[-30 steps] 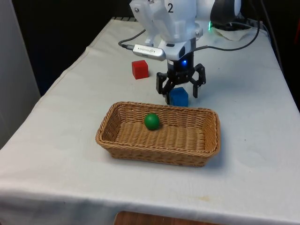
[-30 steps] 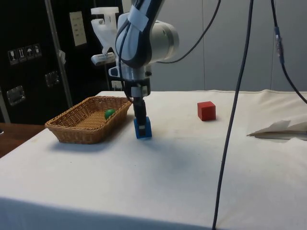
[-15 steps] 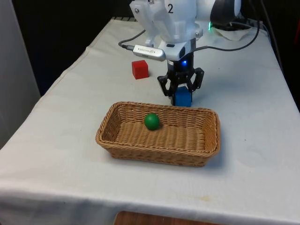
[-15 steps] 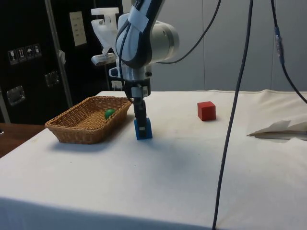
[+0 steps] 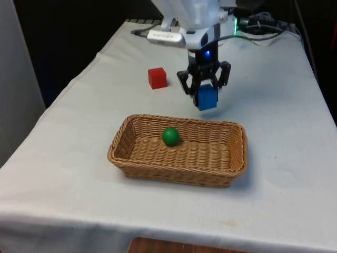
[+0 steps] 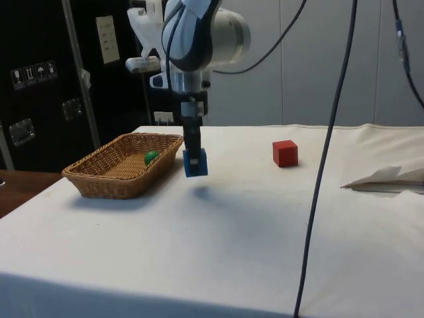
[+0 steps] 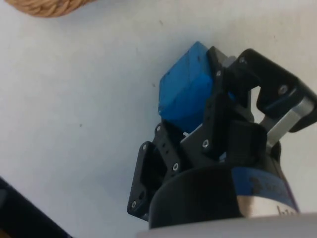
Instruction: Place all non-red objects into the basket.
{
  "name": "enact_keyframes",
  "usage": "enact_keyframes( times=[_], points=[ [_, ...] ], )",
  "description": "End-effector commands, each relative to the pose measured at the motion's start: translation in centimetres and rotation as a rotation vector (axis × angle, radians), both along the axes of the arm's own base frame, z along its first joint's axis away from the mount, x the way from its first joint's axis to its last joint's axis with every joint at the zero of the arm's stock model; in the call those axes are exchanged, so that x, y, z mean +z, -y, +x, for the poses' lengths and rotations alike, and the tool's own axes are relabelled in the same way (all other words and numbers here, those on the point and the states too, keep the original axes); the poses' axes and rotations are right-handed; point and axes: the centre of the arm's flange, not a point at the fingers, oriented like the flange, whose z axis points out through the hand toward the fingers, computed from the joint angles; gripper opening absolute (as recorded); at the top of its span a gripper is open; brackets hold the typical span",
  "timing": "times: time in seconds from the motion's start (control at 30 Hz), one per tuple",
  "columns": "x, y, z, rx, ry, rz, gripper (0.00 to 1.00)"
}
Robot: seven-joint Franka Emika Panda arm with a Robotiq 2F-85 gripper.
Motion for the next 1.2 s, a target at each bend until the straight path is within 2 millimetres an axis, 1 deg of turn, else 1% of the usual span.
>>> enact_keyframes(
  times=[0.0,0.07,0.1,0.17,0.27,0.33,0.37,0.53,0.57,0.63,0.67,0.7,0.73,0.87,0.93,0.97,1.03,1.17],
  points=[
    [0.6,0.2,-0.1,-0.005,-0.004,-0.006,0.02],
    [1.5,0.3,-0.2,-0.007,-0.001,0.000,0.02],
    [1.1,0.1,0.0,-0.002,0.004,0.006,0.02],
    [2.2,0.3,-0.1,-0.008,0.001,0.005,0.02],
    [3.1,0.5,0.0,-0.013,0.007,0.013,0.02],
    [4.2,0.4,0.1,-0.016,0.012,0.019,0.02],
    [4.1,0.4,0.1,-0.013,0.018,0.029,0.02],
    [5.8,0.5,0.3,-0.028,0.020,0.027,0.02],
    [6.6,0.5,0.6,-0.035,0.026,0.031,0.02],
    [6.9,0.5,0.7,-0.038,0.028,0.033,0.02],
    [7.5,0.5,1.0,-0.044,0.031,0.036,0.02],
    [7.1,0.3,0.8,-0.037,0.038,0.047,0.02],
    [7.8,0.5,1.2,-0.046,0.032,0.036,0.02],
    [9.2,0.4,2.0,-0.062,0.036,0.036,0.02],
    [9.7,0.2,2.3,-0.068,0.039,0.038,0.02],
    [9.4,0.3,2.2,-0.061,0.044,0.046,0.02],
    [9.9,0.1,2.6,-0.074,0.040,0.040,0.02],
    [10.1,-0.4,3.2,-0.093,0.047,0.046,0.02]
  ],
)
